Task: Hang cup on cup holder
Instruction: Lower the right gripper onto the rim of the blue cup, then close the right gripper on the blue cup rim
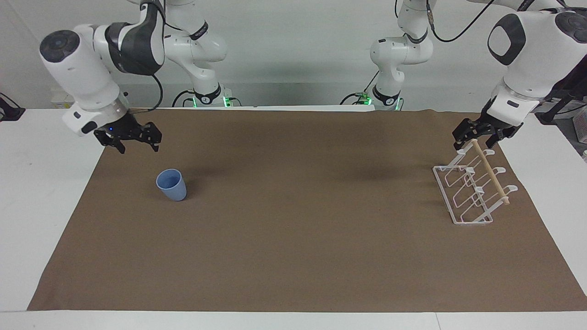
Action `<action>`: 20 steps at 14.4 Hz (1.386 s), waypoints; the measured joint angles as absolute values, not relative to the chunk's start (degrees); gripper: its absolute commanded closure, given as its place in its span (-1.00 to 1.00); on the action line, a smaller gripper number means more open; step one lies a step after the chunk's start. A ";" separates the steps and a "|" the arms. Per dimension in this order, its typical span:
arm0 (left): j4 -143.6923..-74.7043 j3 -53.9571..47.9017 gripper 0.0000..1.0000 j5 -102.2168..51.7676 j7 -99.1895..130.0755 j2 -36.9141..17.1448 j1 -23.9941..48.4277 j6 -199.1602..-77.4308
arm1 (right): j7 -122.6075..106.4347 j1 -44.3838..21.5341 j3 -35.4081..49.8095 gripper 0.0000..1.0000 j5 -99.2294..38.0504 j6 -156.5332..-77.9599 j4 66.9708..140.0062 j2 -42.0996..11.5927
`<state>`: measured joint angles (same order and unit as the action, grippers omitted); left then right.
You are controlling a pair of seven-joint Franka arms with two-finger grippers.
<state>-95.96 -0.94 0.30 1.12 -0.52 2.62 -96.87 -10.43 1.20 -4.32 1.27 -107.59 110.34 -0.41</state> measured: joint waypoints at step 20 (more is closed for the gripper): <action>-95.96 -0.94 -1.00 0.30 1.12 -0.52 2.62 -96.87 | -16.92 1.70 -4.06 1.00 1.27 -124.67 118.44 -9.01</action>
<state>-95.96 -0.94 0.30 1.12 -0.52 2.62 -96.87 -16.92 1.70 -4.06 1.27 -124.67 118.44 -9.01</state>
